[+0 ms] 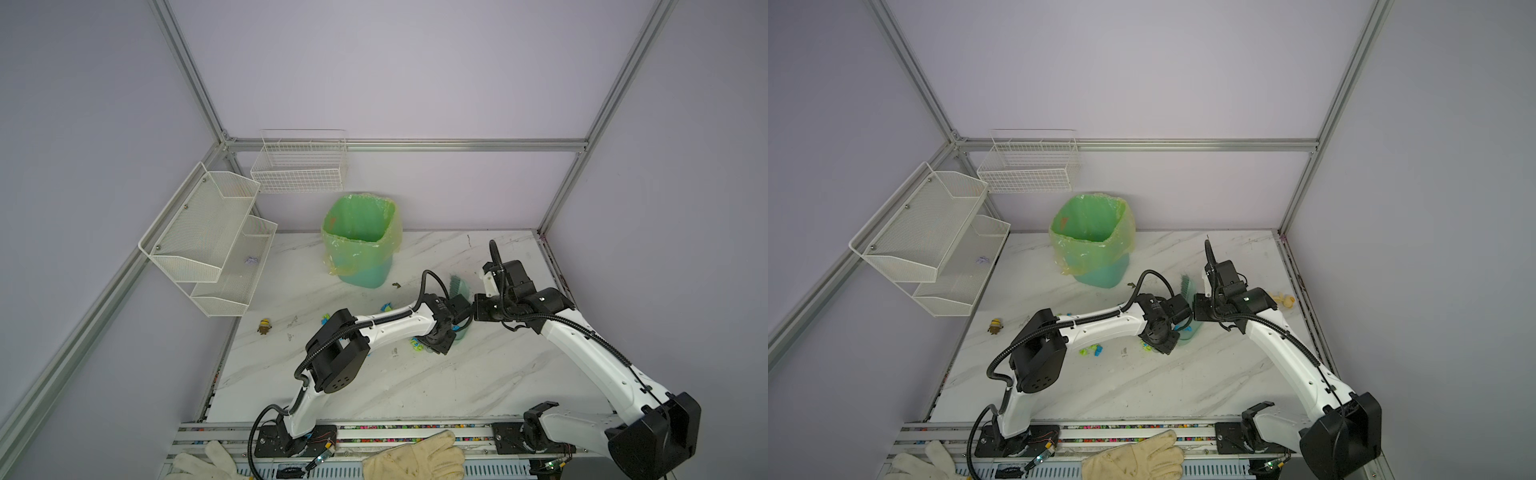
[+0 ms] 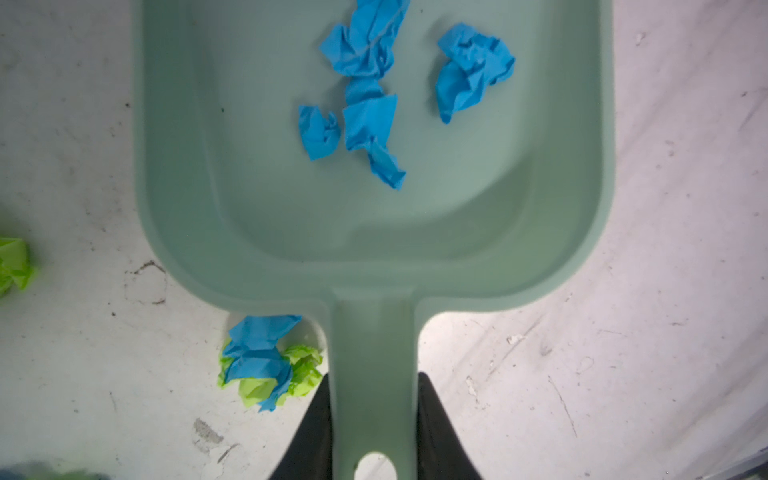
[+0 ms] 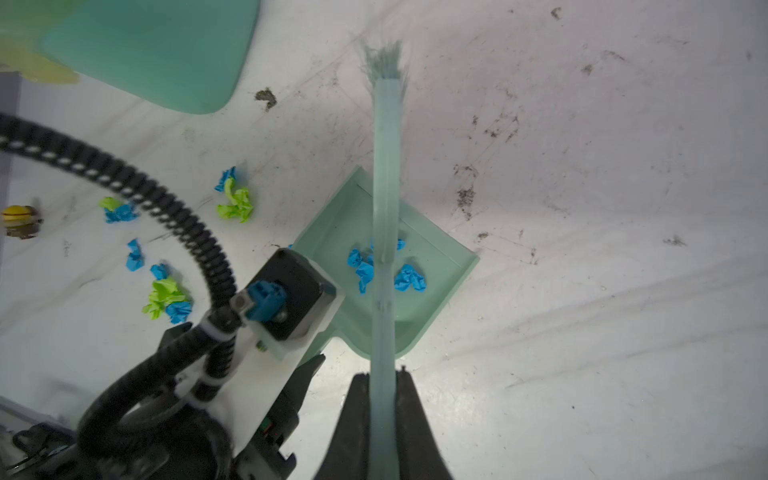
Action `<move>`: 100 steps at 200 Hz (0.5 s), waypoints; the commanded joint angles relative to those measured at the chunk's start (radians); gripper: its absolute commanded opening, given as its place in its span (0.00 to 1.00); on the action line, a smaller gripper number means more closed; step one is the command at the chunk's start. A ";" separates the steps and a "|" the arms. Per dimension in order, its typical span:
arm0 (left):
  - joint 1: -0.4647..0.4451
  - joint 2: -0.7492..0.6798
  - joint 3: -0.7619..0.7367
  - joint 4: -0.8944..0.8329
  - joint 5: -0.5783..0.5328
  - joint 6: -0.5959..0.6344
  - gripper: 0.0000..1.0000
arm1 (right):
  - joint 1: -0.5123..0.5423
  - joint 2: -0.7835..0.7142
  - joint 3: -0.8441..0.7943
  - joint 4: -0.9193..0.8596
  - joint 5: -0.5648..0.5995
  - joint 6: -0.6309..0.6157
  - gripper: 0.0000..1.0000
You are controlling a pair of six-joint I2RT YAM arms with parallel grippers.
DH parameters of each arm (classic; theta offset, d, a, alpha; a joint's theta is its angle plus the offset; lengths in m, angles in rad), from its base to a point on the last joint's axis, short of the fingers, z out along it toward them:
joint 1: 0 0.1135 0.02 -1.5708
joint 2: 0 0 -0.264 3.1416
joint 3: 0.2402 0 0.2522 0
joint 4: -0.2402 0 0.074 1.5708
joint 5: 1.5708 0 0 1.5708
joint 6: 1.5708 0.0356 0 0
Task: Sweep away the paper scraps from the table
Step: 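Stroke the brush repeatedly across the dustpan mouth with the right gripper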
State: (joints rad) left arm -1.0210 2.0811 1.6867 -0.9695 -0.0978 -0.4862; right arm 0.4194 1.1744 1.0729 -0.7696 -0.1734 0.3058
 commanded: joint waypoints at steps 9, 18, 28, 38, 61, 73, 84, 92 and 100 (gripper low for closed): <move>0.006 -0.036 -0.023 0.022 -0.004 0.008 0.00 | 0.009 -0.040 0.000 -0.059 -0.061 0.031 0.00; 0.006 -0.038 -0.023 0.021 -0.004 0.006 0.00 | 0.009 -0.041 0.005 -0.067 -0.042 0.036 0.00; 0.007 -0.040 -0.025 0.022 -0.005 0.005 0.00 | 0.009 -0.043 0.014 -0.074 -0.005 0.043 0.00; 0.007 -0.041 -0.024 0.022 -0.006 0.005 0.00 | 0.009 -0.046 0.024 -0.073 0.029 0.049 0.00; 0.008 -0.038 -0.027 0.022 -0.006 0.005 0.00 | 0.009 -0.035 0.044 -0.050 0.091 0.047 0.00; 0.007 -0.037 -0.031 0.021 -0.006 0.005 0.00 | 0.009 -0.017 0.053 -0.039 0.119 0.044 0.00; 0.007 -0.039 -0.033 0.022 -0.009 0.004 0.00 | 0.009 0.002 0.062 -0.025 0.145 0.041 0.00; 0.007 -0.040 -0.036 0.021 -0.011 0.005 0.00 | 0.009 0.017 0.064 -0.012 0.161 0.042 0.00; 0.006 -0.039 -0.038 0.022 -0.010 0.005 0.00 | 0.009 0.032 0.064 0.007 0.158 0.039 0.00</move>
State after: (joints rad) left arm -1.0203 2.0811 1.6867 -0.9585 -0.0994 -0.4862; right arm 0.4240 1.1713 1.1103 -0.8085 -0.0834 0.3393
